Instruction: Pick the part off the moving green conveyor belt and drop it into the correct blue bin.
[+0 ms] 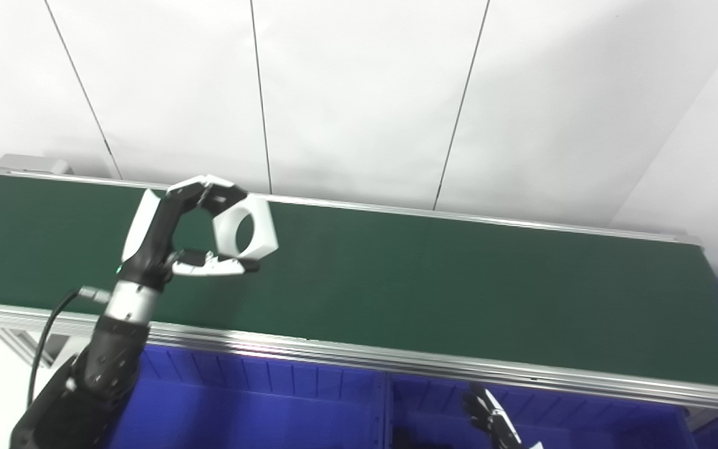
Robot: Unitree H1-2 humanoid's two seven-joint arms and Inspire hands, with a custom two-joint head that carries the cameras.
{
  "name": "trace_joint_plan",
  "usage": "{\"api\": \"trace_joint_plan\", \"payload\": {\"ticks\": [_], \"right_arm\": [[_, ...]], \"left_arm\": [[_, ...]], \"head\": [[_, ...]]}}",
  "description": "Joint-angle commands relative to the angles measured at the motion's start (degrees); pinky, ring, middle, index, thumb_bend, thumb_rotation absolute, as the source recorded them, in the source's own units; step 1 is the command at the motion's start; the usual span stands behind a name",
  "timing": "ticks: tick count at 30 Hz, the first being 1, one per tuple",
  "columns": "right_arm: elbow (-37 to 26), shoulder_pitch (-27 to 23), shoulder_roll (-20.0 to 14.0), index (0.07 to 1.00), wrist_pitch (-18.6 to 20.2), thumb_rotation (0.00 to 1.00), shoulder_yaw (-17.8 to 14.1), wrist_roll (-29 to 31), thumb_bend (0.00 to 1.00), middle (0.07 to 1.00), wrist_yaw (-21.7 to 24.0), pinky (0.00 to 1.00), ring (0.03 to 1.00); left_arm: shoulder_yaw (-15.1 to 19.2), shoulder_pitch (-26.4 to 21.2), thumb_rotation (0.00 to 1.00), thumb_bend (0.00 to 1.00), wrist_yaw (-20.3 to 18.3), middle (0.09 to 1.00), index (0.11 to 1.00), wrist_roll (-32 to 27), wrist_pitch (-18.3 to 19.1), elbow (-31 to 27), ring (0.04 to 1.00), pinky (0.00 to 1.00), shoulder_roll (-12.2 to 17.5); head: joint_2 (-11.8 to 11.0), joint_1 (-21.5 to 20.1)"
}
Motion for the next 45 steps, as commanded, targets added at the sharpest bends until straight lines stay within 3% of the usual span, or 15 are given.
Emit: {"api": "trace_joint_plan", "payload": {"ticks": [1, 4, 10, 17, 18, 20, 23, 27, 30, 36, 37, 38, 39, 42, 45], "right_arm": [[-2.21, -0.36, 0.45, 0.921, -3.05, 0.54, -0.34, -0.58, 0.94, 0.883, 0.13, 0.85, 0.86], [-2.17, -0.7, 0.63, 0.917, -3.05, 0.53, -0.47, -0.29, 0.93, 0.886, 0.31, 0.84, 0.863], [-2.39, -0.87, 0.94, 0.917, -3.03, 0.55, -1.23, -1.26, 0.95, 0.885, 0.27, 0.84, 0.865], [-3.38, -0.42, 2.04, 0.916, -3.03, 0.54, -2.68, -1.57, 0.96, 0.884, 1.56, 0.84, 0.863], [-3.45, -0.39, 2.18, 0.915, -3.04, 0.55, -2.84, -1.82, 0.96, 0.884, 1.66, 0.83, 0.861], [-3.5, -0.31, 2.47, 0.915, -3.02, 0.56, -3.1, -2.28, 0.96, 0.883, 1.67, 0.83, 0.862], [-3.57, -0.25, 2.78, 0.917, -3.03, 0.56, -3.24, -1.91, 0.96, 0.885, 2.03, 0.83, 0.866], [-3.35, -0.32, 3.02, 0.913, -3.03, 0.55, -3.26, -2.02, 0.96, 0.884, 2.05, 0.83, 0.864], [-3.23, -0.33, 3.15, 0.914, -3.04, 0.56, -3.33, -2.42, 0.96, 0.883, 1.87, 0.83, 0.862], [-2.91, -0.28, 3.3, 0.912, -3.04, 0.55, -3.28, -2.13, 0.96, 0.88, 1.69, 0.83, 0.861], [-2.89, -0.27, 3.29, 0.911, -3.05, 0.55, -3.28, -2.27, 0.96, 0.881, 1.62, 0.83, 0.861], [-2.92, -0.24, 3.27, 0.911, -3.02, 0.55, -3.31, -2.38, 0.96, 0.881, 1.64, 0.83, 0.861], [-2.94, -0.21, 3.26, 0.912, -3.02, 0.56, -3.34, -2.45, 0.96, 0.882, 1.67, 0.83, 0.862], [-2.99, -0.2, 3.31, 0.912, -3.01, 0.56, -3.31, -2.24, 0.96, 0.883, 1.74, 0.83, 0.862], [-2.91, -0.25, 3.37, 0.912, -3.02, 0.56, -3.28, -2.36, 0.96, 0.882, 1.57, 0.84, 0.861]], "left_arm": [[1.3, 0.57, 0.0, 0.5, -1.36, 0.494, 0.492, -1.68, -0.95, -3.0, 0.456, 0.43, -0.55], [1.43, 3.09, 0.0, 0.5, -2.34, 0.502, 0.483, -1.3, -0.95, -3.73, 0.456, 0.41, -2.18], [-3.04, 7.66, 0.0, 0.5, -2.41, 0.507, 0.486, 1.99, -0.95, -4.97, 0.439, 0.38, -3.89], [-6.87, 12.64, 0.0, 0.5, -1.34, 0.516, 0.474, 11.62, -0.94, -5.32, 0.433, 0.36, -6.93], [-6.75, 13.07, 0.0, 0.5, -0.98, 0.511, 0.468, 13.84, -0.94, -5.15, 0.439, 0.24, -7.3], [-7.58, 13.96, 0.0, 0.5, -1.7, 0.513, 0.468, 14.2, -0.93, -4.06, 0.433, 0.23, -7.74], [-8.97, 15.1, 0.0, 0.5, -1.81, 0.515, 0.468, 13.75, -0.94, -1.73, 0.403, 0.33, -8.32], [-10.25, 15.99, 0.0, 0.5, -1.7, 0.457, 0.508, 15.72, -0.93, 3.87, 0.426, 0.22, -9.13], [-11.2, 15.46, 0.0, 0.5, -1.53, 0.498, 0.514, 17.88, -0.93, 7.51, 0.395, 0.3, -9.05], [-12.07, 14.18, 0.0, 0.5, -2.84, 0.512, 0.497, 24.66, 0.41, 12.86, 0.447, 0.52, -9.33], [-12.05, 14.11, 0.0, 0.51, -3.39, 0.517, 0.487, 25.42, 1.07, 13.04, 0.618, 0.6, -9.36], [-12.21, 14.15, 0.0, 0.51, -4.98, 0.517, 0.487, 26.46, 3.61, 12.2, 0.618, 0.6, -9.18], [-12.26, 14.2, 0.02, 0.59, -6.16, 0.675, 0.652, 27.25, 5.45, 11.53, 0.699, 0.64, -9.08], [-12.46, 14.41, 0.12, 0.71, -9.89, 0.83, 0.811, 28.33, 9.13, 9.75, 0.787, 0.7, -8.53], [-11.74, 15.17, 0.2, 0.78, -11.79, 0.898, 0.888, 27.35, 10.31, 8.39, 0.854, 0.77, -8.68]], "head": [[0.36, -0.54], [0.56, -1.12], [1.38, -1.62], [3.36, -2.02], [3.36, -1.99], [3.44, -1.81], [3.53, -1.35], [3.54, -0.97], [3.51, -1.06], [3.48, -1.03], [3.48, -1.03], [3.51, -0.96], [3.51, -0.96], [3.48, -0.88], [3.53, -0.97]]}}
